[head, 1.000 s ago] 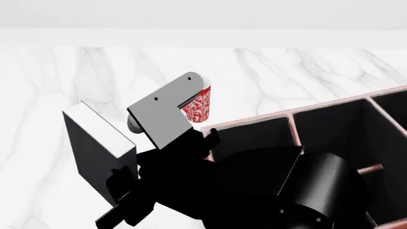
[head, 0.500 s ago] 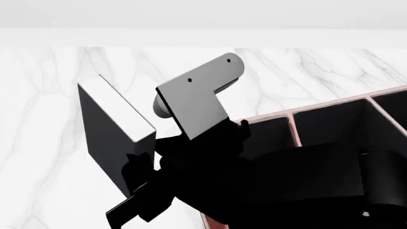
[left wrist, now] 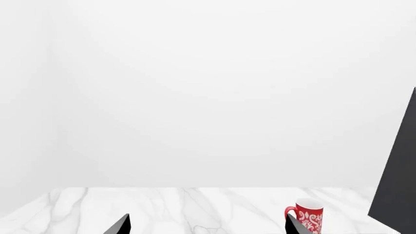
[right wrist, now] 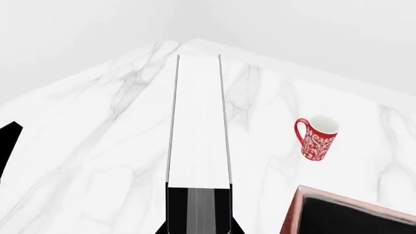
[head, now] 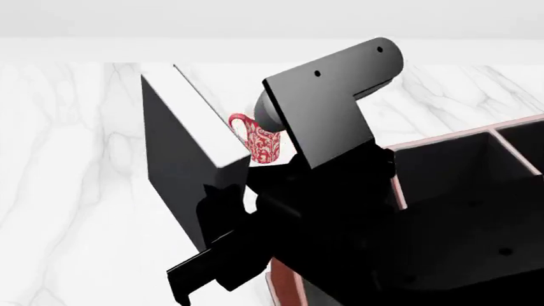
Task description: Pick up the book and place it in the left compartment of the caddy.
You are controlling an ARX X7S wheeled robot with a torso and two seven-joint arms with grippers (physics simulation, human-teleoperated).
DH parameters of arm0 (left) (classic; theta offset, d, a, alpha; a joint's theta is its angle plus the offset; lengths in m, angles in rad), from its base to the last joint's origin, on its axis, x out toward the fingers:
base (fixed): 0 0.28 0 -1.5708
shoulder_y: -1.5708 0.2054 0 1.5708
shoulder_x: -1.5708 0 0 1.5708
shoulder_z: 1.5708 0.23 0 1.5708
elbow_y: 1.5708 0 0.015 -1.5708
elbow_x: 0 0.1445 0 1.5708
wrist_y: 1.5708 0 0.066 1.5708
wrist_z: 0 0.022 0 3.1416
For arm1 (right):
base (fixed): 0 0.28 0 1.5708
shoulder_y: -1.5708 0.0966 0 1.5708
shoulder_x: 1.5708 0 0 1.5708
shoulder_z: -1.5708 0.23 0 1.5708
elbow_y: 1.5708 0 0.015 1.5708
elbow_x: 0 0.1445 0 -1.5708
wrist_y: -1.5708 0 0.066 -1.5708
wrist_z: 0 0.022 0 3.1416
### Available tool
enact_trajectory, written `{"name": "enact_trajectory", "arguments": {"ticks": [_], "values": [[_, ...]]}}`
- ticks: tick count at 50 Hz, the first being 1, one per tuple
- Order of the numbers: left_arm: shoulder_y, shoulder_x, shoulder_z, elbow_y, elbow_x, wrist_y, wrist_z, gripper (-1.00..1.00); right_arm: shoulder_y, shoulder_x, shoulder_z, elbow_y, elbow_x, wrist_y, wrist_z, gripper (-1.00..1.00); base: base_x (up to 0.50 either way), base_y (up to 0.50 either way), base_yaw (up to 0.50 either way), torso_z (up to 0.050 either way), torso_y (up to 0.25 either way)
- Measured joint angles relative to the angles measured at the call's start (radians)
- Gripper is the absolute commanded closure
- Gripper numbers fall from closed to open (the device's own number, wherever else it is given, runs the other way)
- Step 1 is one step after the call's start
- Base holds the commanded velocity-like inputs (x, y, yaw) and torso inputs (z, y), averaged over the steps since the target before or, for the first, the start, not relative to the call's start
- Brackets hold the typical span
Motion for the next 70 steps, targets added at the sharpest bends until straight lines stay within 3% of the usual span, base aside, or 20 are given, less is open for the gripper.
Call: {"name": "enact_trajectory", "arguments": {"ticks": [27, 70], "values": [[0.004, -0.011, 0.001, 0.001, -0.006, 0.005, -0.012, -1.00, 0.053, 0.136, -0.015, 0.002, 0.115, -0.024, 0.118, 1.00, 0.00, 0.00, 0.00, 0.000, 0.001], [0.009, -0.022, 0.019, -0.001, 0.001, 0.019, -0.024, -1.00, -0.046, 0.303, 0.055, 0.001, 0.046, -0.030, 0.078, 1.00, 0.00, 0.00, 0.00, 0.000, 0.001]]}}
